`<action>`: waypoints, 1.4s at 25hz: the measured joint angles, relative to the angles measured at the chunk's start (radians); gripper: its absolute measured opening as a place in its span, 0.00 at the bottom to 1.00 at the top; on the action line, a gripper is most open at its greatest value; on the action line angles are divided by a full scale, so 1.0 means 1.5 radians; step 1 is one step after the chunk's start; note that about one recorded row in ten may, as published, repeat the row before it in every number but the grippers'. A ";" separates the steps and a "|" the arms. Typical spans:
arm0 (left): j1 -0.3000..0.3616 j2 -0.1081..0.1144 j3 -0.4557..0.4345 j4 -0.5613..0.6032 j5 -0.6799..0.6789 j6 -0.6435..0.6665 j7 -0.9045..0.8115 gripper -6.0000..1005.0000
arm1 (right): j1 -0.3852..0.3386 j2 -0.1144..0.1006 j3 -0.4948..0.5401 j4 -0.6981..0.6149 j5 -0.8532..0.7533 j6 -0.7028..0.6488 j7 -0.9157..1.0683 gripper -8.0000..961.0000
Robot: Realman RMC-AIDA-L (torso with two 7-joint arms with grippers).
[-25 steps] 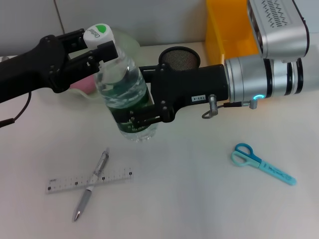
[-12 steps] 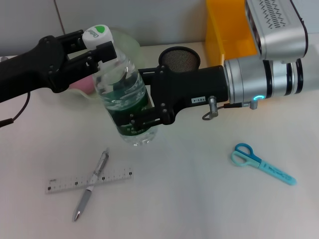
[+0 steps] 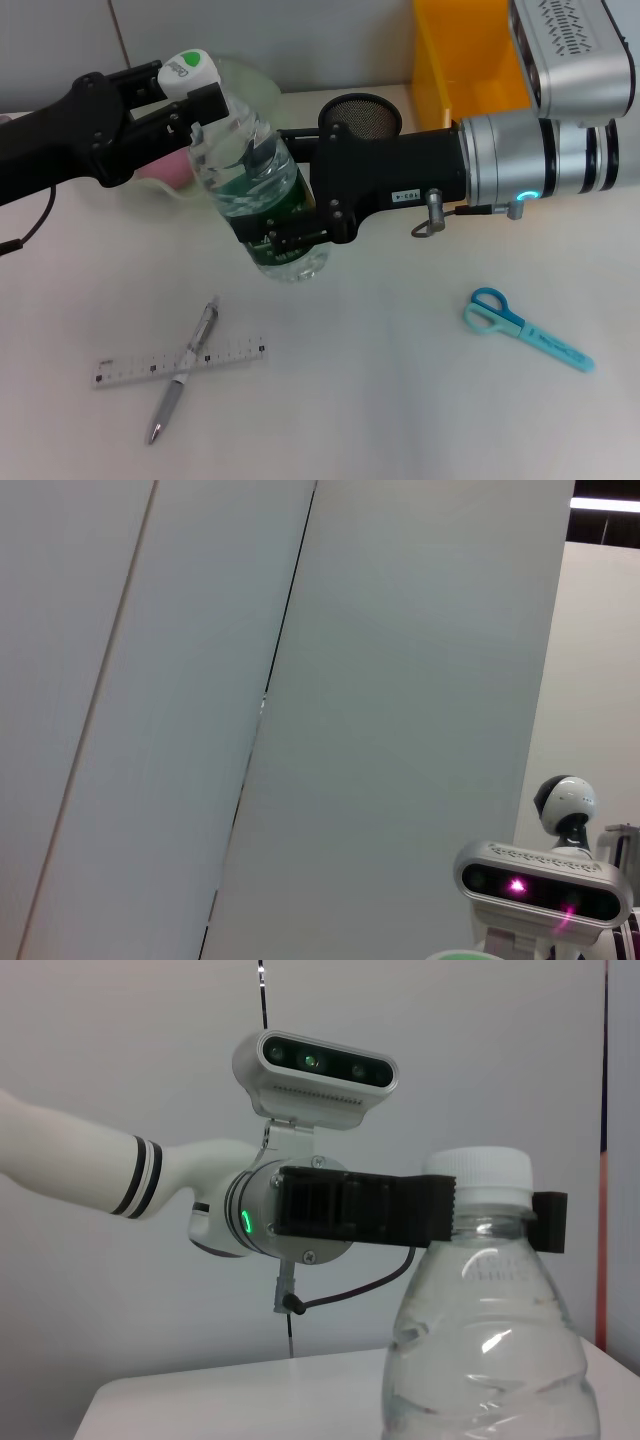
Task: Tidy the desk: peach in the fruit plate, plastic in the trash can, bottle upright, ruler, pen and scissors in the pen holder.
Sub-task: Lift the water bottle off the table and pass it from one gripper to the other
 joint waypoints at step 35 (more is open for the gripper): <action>-0.016 0.005 -0.007 0.006 -0.006 0.005 -0.005 0.44 | -0.006 -0.001 -0.034 0.040 -0.010 0.045 0.000 0.79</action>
